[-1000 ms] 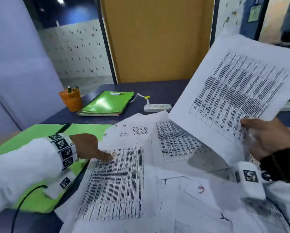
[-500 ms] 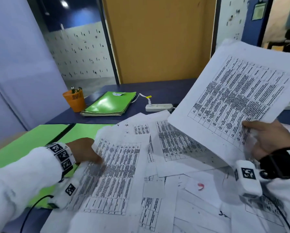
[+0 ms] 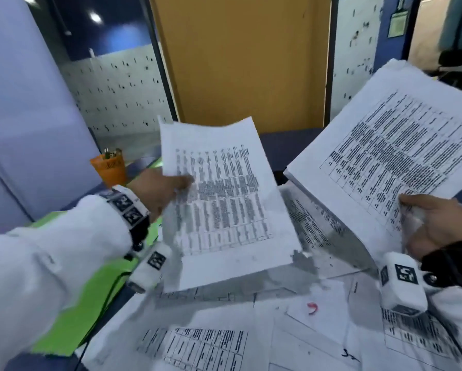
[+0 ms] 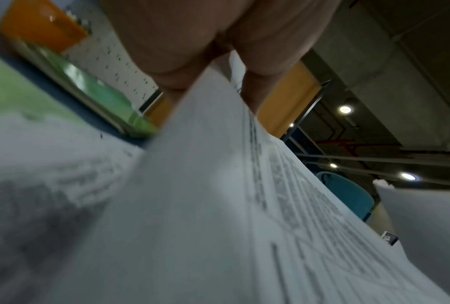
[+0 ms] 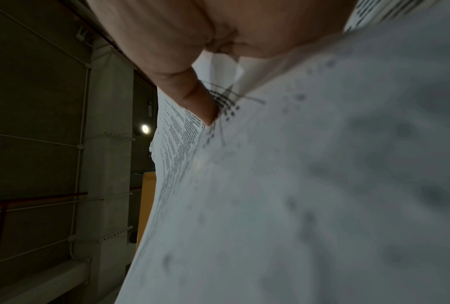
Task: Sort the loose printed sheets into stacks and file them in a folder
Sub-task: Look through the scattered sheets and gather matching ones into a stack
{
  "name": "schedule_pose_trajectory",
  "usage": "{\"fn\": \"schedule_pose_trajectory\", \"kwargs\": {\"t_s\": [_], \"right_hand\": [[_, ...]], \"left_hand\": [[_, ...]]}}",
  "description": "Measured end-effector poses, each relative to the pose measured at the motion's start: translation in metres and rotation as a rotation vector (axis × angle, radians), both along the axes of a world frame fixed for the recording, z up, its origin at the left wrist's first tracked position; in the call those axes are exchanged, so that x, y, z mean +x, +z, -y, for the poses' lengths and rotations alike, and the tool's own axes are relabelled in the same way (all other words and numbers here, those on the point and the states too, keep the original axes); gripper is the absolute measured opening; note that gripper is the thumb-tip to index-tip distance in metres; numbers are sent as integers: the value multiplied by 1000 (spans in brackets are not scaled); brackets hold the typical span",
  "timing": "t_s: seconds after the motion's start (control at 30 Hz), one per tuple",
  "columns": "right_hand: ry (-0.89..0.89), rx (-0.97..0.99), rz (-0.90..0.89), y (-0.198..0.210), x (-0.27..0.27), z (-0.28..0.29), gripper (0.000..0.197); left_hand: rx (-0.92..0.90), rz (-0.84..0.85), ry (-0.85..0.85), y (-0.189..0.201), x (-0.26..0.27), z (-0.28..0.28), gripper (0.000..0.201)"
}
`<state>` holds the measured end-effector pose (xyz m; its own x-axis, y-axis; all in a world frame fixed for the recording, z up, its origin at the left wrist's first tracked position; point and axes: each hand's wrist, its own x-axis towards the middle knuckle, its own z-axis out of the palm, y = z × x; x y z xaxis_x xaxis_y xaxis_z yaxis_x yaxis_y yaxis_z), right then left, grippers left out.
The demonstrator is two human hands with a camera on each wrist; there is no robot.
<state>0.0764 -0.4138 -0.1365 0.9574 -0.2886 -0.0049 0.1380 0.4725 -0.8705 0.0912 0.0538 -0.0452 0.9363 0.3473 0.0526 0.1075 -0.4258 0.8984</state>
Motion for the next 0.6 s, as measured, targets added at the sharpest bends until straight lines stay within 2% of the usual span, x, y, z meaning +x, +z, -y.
{"fn": "schedule_pose_trajectory", "kwargs": {"t_s": [0.03,0.1,0.17,0.2,0.27,0.3,0.37,0.43,0.53,0.6], "right_hand": [[-1,-1,-3,-1,2,2,30],[6,-23,-14,-2,2,2,58],[9,-36,-17,-4,3,0,82],[11,-46,-12,-3,3,0,80],[8,-47,9,-2,2,-2,49],[-17,-26,21,-3,3,-3,31],[-41,-23,-3,-6,6,-3,17],[-62,-48,-32,-5,4,-4,17],[-118,-17,-93,-3,3,-3,50],[-130,14,-82,-2,1,-3,53]], "left_hand": [[5,-63,-35,-11,0,18,80],[57,-97,-56,-37,13,50,61],[236,-142,-67,-54,24,72,43],[318,-184,-94,-62,29,81,43],[444,-294,-112,-72,35,96,35],[502,-325,-111,-74,34,101,37],[589,-401,-134,-71,33,110,47],[593,-427,-163,-73,35,111,45],[656,-475,-202,-76,40,115,42],[708,-498,-227,-77,43,119,39]]}}
